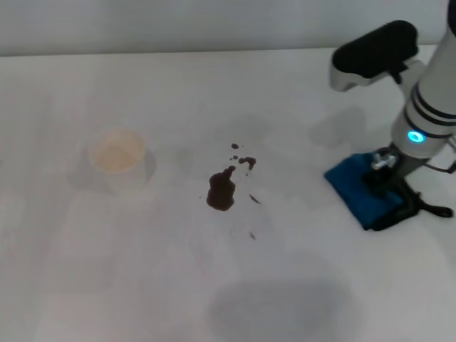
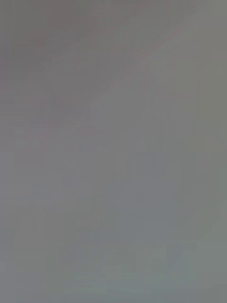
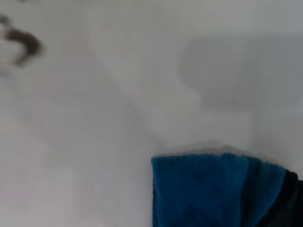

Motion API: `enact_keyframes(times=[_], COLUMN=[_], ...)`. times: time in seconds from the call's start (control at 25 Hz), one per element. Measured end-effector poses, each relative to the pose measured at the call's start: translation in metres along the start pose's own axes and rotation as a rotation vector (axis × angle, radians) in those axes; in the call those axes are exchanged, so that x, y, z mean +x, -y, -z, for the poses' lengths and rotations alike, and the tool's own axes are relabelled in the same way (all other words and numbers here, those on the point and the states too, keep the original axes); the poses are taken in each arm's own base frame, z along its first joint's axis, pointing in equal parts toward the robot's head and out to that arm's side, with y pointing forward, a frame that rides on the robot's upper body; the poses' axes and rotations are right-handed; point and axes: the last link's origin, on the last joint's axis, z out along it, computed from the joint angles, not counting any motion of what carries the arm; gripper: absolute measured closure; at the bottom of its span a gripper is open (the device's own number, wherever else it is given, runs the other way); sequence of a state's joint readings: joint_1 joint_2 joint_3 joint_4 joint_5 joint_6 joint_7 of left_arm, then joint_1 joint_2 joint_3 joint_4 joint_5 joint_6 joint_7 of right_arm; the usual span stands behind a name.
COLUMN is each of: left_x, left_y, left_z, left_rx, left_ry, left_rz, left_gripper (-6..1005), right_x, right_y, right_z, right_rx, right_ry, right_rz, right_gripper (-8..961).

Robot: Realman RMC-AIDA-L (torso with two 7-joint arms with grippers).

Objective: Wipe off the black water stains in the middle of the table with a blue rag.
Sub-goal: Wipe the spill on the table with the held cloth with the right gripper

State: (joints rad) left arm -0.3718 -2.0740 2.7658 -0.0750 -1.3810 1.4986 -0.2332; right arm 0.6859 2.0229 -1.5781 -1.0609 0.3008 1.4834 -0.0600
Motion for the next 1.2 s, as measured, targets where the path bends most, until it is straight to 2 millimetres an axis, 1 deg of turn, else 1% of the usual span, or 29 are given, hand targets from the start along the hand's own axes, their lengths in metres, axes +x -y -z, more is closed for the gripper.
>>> enact_keyframes(times=[0.12,0.2,0.4,0.52,0.64,0.76,0.88,1.0,1.2], left_x=[0.001,0.002,0.004,0.004,0.004,0.005,0.004,0.004,0.005], left_y=[-0.003,-0.006,-0.01,-0.011,-0.012,-0.012,-0.012,-0.012,-0.014], left_z=[-0.005,-0.009,-0.012,-0.013,-0.013,-0.013,-0.013,-0.013,-0.014], left_rx=[-0.012,-0.024,-0.039,-0.044,-0.048,-0.049,-0.049,-0.049,-0.051], left_ry=[-0.009,-0.014,-0.024,-0.028,-0.028,-0.029,-0.029,-0.029,-0.031], left_rz=[0.002,0.004,0.009,0.01,0.009,0.009,0.01,0.011,0.017], left_gripper=[112,112,111,111,111,111,111,111,112], right_x=[-0.011,-0.018,-0.042,-0.056,-0.069,-0.081,-0.089,-0.096,-0.102], right_y=[-0.011,-0.019,-0.047,-0.06,-0.072,-0.081,-0.088,-0.095,-0.099], right_z=[0.003,0.001,-0.001,0.002,0.011,0.021,0.026,0.026,0.023], right_rx=[-0.014,-0.012,-0.011,-0.018,-0.027,-0.025,-0.012,-0.011,0.001], right_ry=[0.031,0.036,0.046,0.073,0.114,0.157,0.185,0.204,0.219], right_rz=[0.048,0.083,0.191,0.23,0.269,0.3,0.325,0.346,0.376], right_gripper=[890,891,891,892,892,892,892,892,892])
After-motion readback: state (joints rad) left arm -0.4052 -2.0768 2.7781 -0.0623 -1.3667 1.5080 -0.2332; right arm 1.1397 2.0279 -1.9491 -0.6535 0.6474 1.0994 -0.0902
